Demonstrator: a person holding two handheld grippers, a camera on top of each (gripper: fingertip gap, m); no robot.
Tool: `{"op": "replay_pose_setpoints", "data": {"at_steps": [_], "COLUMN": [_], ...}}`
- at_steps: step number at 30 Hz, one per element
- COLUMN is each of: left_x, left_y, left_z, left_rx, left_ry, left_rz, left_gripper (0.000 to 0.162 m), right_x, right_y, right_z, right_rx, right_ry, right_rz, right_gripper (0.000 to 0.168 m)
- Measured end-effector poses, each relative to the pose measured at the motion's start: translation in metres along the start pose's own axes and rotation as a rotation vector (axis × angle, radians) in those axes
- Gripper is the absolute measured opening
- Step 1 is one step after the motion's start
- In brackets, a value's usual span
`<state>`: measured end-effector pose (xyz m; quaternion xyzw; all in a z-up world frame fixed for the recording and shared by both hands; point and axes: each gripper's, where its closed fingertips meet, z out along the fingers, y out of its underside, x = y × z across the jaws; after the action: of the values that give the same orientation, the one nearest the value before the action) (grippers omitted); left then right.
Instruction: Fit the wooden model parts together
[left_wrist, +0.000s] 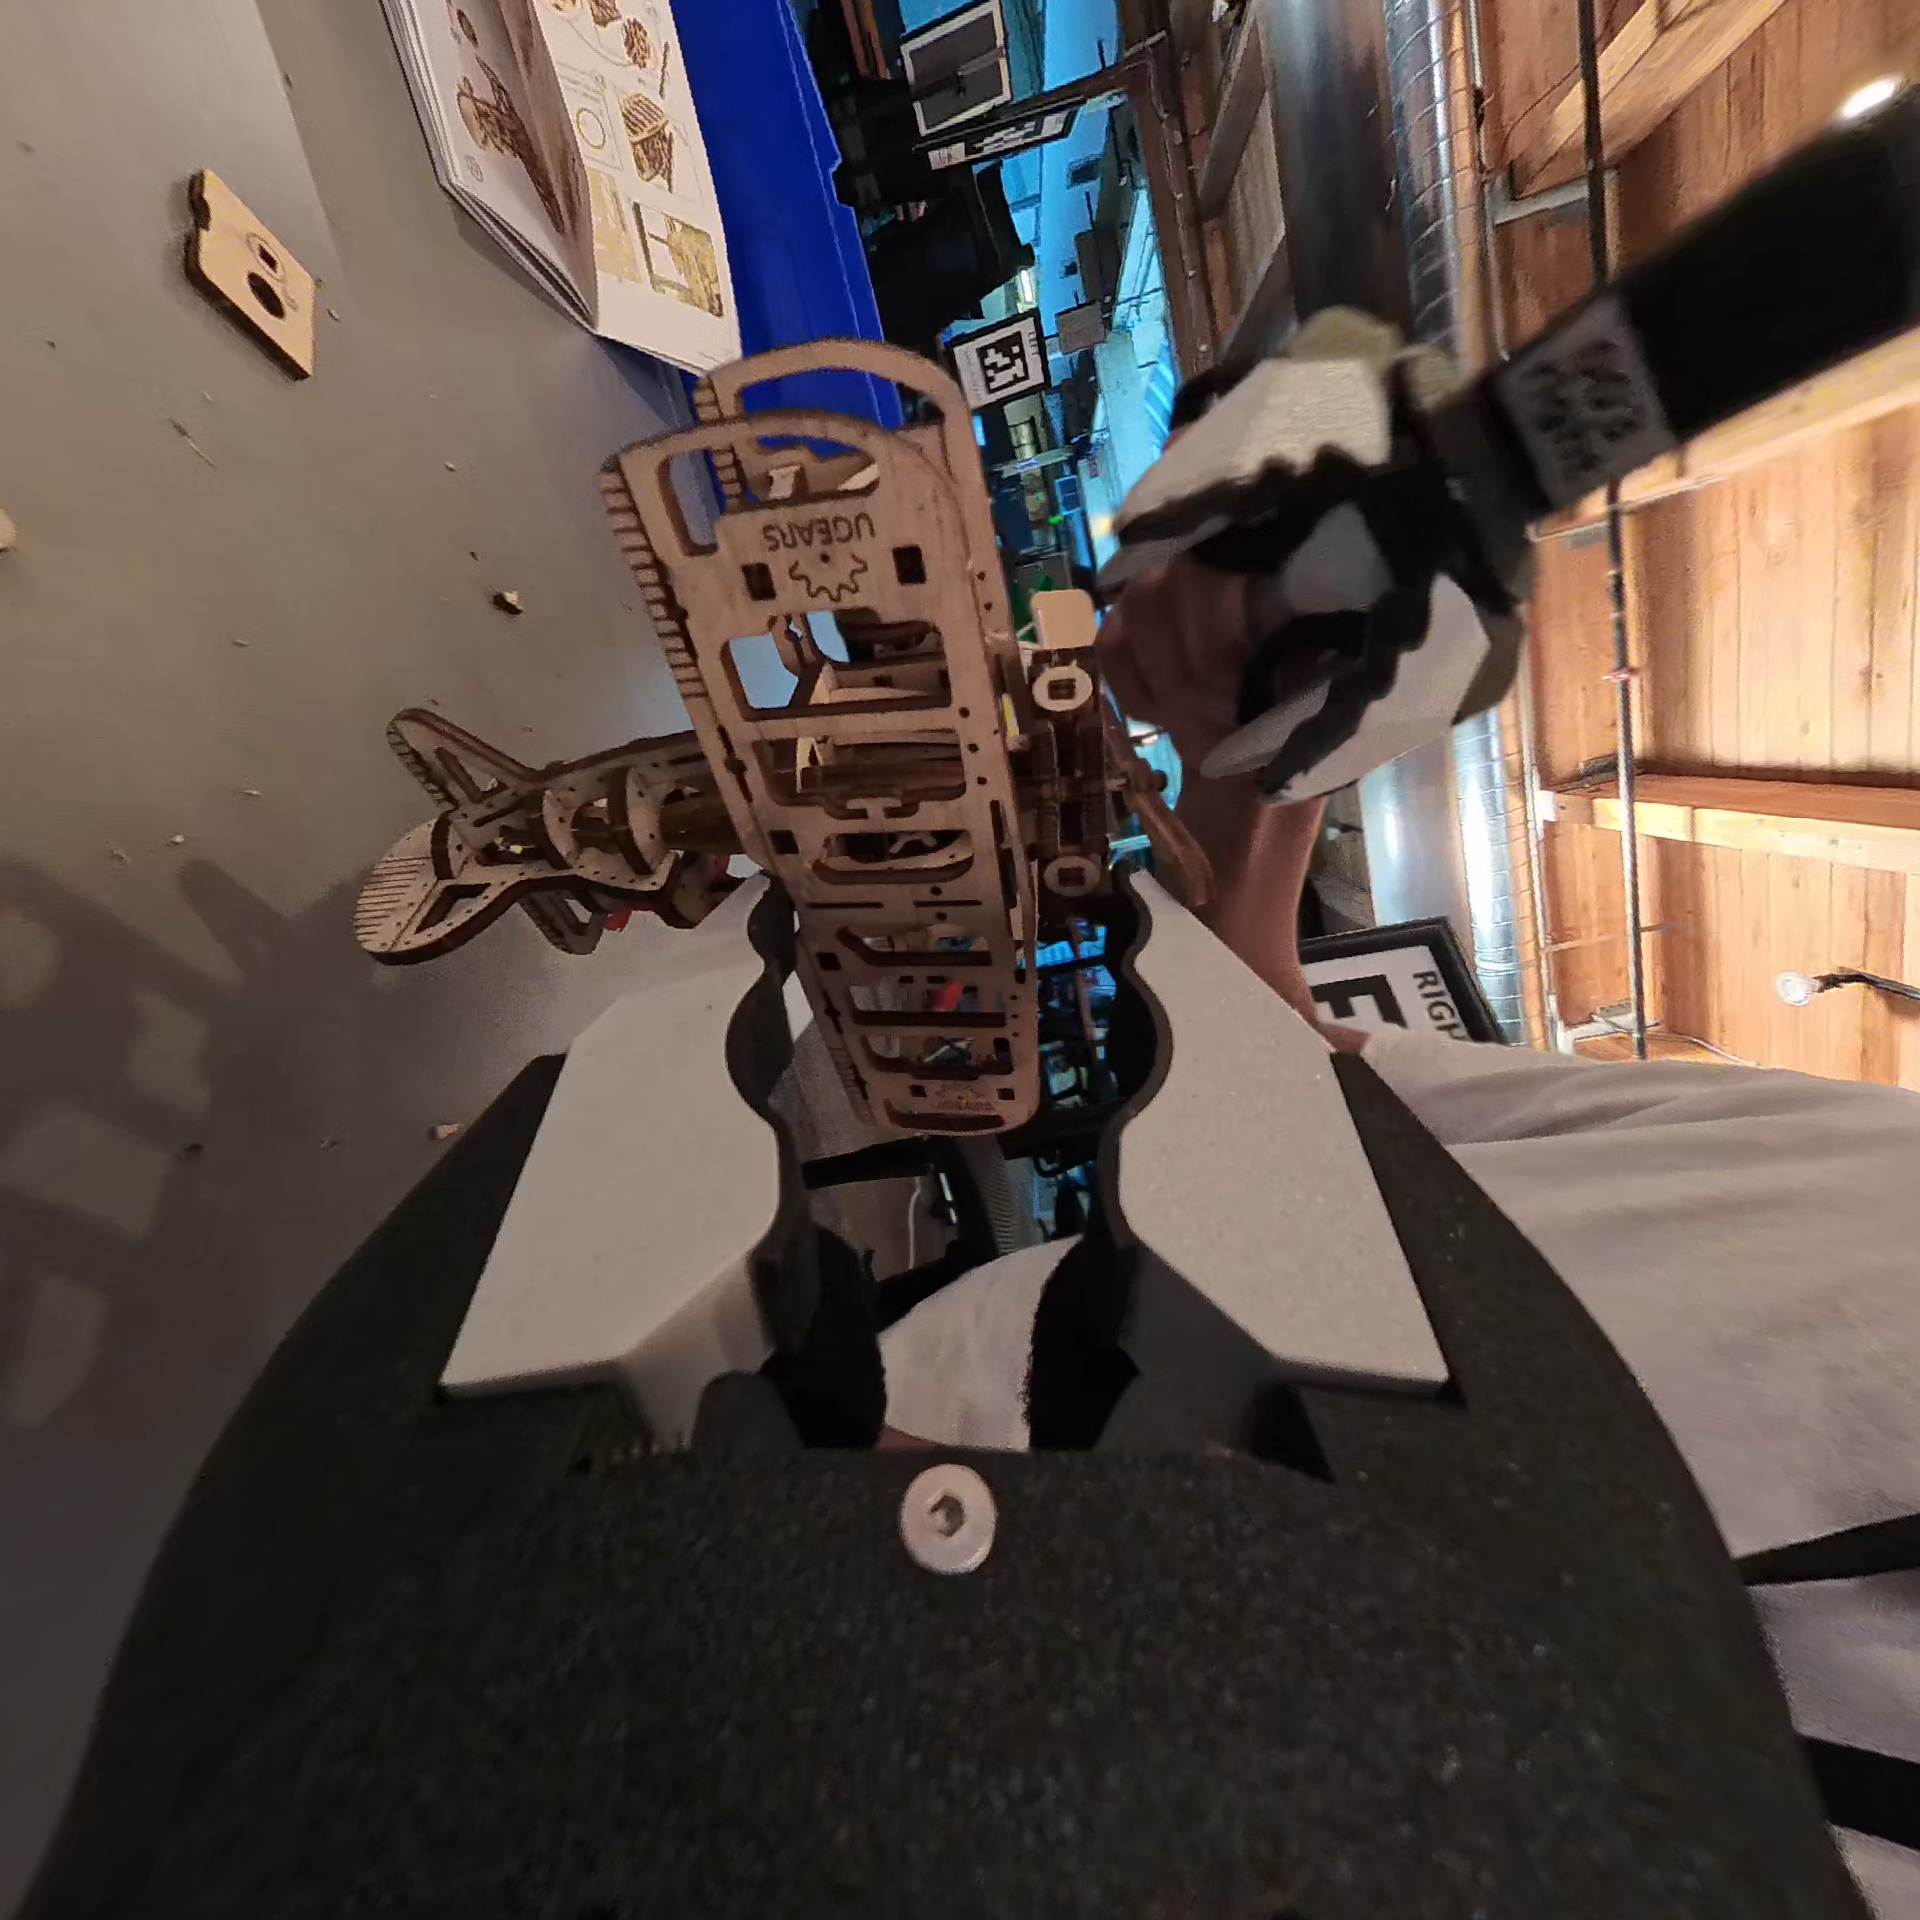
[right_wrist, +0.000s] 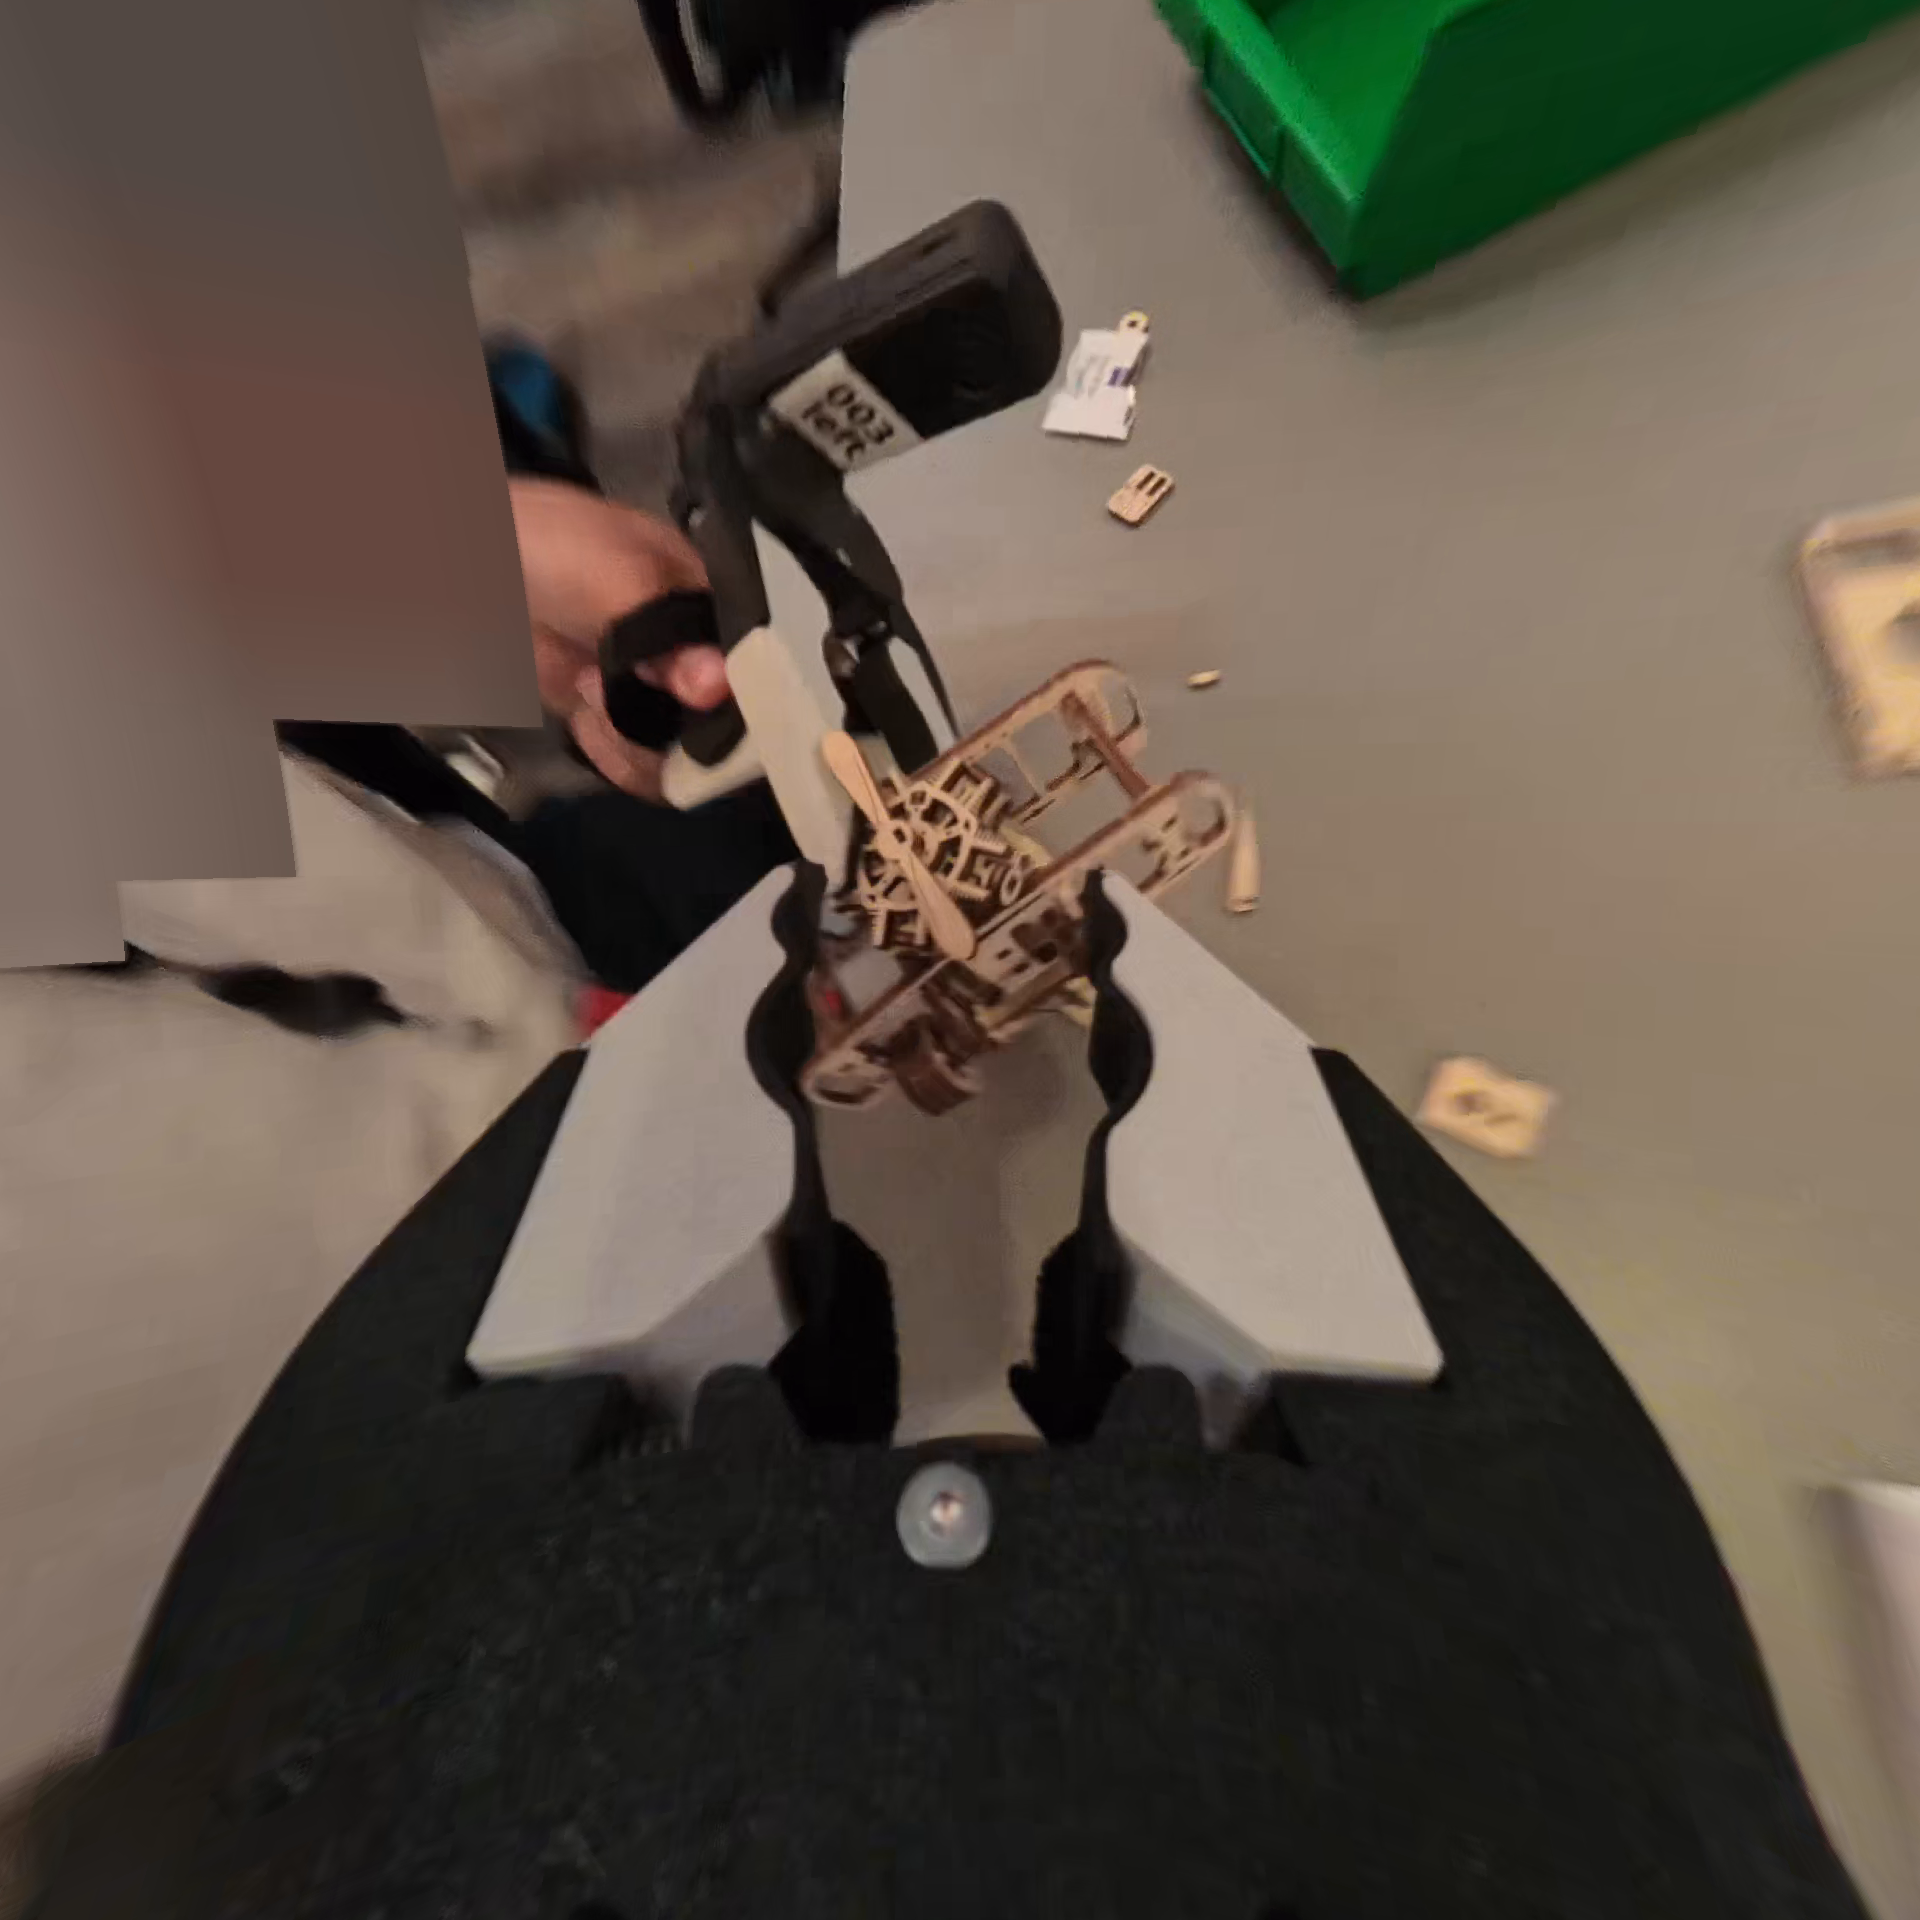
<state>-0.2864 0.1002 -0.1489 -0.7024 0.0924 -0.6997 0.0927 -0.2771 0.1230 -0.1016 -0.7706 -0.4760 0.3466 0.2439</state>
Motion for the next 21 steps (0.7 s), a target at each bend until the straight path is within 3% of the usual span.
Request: {"op": "replay_pose_setpoints", "data": {"at_steps": [2, 6, 21], "left_x": [-0.002, -0.004, -0.009], "left_y": [0.000, 0.001, 0.007], "left_z": [0.001, 0.003, 0.009], "left_rx": [-0.003, 0.000, -0.010], "left_ry": [-0.028, -0.073, -0.106], "left_rz": [0.025, 0.059, 0.056], "left_gripper": [0.057, 0.057, 0.057], "right_x": [0.000, 0.004, 0.005], "right_y": [0.008, 0.010, 0.026], "right_z": [0.001, 0.002, 0.021], "right_rx": [0.093, 0.251, 0.219], "right_ry": [-0.069, -0.103, -0.074], "right_rz": [0.224, 0.483, 0.492], "right_gripper": [0.044, 0.047, 0.029]}}
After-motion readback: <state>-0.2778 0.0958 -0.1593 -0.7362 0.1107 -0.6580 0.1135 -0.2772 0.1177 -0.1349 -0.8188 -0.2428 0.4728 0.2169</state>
